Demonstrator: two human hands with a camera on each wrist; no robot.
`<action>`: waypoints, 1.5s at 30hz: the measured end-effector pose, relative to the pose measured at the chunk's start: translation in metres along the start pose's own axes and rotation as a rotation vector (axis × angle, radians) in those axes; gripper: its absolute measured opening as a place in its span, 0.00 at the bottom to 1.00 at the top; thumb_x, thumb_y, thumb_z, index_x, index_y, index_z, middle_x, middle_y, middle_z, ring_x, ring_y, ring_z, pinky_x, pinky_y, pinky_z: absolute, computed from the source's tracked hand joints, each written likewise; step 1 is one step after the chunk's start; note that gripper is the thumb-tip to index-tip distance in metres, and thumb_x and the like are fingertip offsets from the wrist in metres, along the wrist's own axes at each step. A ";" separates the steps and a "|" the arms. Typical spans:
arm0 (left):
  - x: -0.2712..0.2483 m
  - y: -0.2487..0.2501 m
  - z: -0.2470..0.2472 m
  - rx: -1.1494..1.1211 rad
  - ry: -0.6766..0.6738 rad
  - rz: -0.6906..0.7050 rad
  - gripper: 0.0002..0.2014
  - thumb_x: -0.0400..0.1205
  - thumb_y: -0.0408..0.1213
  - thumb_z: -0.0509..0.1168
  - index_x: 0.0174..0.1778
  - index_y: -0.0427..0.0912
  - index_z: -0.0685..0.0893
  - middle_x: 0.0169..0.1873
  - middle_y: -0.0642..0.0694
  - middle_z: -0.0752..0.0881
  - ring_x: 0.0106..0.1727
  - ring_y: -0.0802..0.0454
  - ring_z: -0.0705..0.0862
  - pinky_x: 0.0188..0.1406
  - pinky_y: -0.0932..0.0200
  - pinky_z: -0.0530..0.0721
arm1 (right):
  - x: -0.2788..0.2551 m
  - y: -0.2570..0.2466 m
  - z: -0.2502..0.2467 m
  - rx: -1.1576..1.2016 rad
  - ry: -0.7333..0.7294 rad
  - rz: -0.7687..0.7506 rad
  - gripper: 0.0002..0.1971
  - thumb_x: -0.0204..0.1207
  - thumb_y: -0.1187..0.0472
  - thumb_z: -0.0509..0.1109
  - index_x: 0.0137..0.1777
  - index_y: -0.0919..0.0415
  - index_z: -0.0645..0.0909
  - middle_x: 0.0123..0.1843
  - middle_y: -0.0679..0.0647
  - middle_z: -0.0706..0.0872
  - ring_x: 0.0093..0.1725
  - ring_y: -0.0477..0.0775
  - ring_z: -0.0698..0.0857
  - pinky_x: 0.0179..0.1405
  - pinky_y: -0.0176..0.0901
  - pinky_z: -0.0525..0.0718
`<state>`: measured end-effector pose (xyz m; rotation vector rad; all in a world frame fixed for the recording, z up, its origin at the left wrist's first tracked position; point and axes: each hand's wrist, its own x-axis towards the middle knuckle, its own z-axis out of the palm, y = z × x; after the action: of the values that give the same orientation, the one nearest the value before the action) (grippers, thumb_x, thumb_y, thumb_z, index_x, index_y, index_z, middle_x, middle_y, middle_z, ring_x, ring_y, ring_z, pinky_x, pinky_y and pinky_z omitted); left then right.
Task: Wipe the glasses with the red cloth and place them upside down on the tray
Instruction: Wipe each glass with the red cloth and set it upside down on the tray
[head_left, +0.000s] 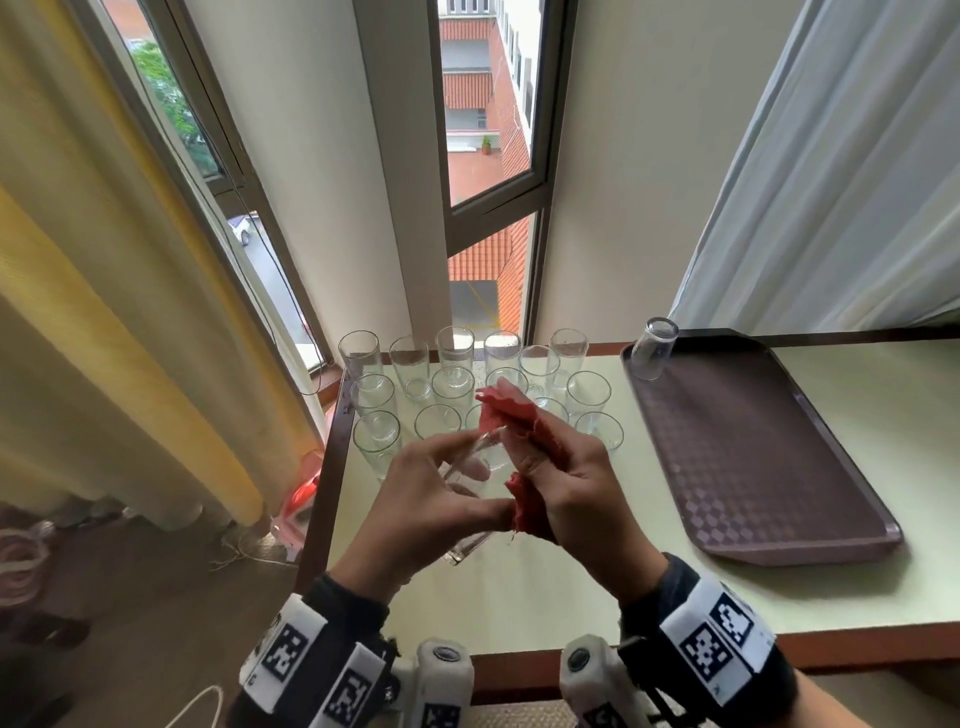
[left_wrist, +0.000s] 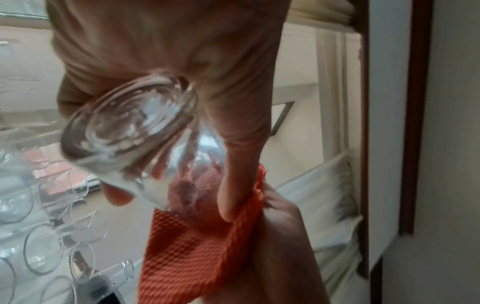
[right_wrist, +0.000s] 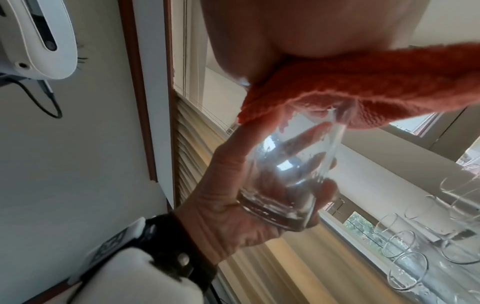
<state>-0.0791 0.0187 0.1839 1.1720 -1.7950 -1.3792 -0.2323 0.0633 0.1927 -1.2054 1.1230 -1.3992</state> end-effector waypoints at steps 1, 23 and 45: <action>0.000 0.002 0.001 0.017 0.002 0.022 0.37 0.55 0.54 0.83 0.64 0.57 0.88 0.46 0.41 0.87 0.41 0.38 0.90 0.45 0.34 0.90 | 0.001 -0.001 -0.001 -0.026 0.000 -0.019 0.19 0.84 0.70 0.63 0.73 0.57 0.76 0.48 0.42 0.86 0.29 0.32 0.82 0.32 0.24 0.78; -0.005 0.004 -0.002 0.008 0.081 0.021 0.33 0.55 0.52 0.82 0.59 0.55 0.91 0.39 0.53 0.90 0.45 0.46 0.89 0.49 0.35 0.89 | 0.011 0.001 -0.001 -0.219 -0.036 -0.066 0.21 0.77 0.55 0.66 0.71 0.47 0.81 0.61 0.53 0.90 0.38 0.33 0.83 0.44 0.32 0.79; 0.014 0.020 -0.005 -0.045 0.008 0.049 0.29 0.56 0.56 0.82 0.52 0.52 0.93 0.35 0.42 0.85 0.36 0.49 0.87 0.40 0.48 0.89 | 0.018 -0.005 -0.014 -0.282 0.000 -0.133 0.20 0.81 0.55 0.65 0.73 0.52 0.78 0.57 0.40 0.90 0.54 0.41 0.89 0.54 0.30 0.82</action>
<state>-0.0870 0.0051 0.2039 1.1023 -1.7664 -1.3776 -0.2483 0.0467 0.1991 -1.5033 1.2917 -1.3702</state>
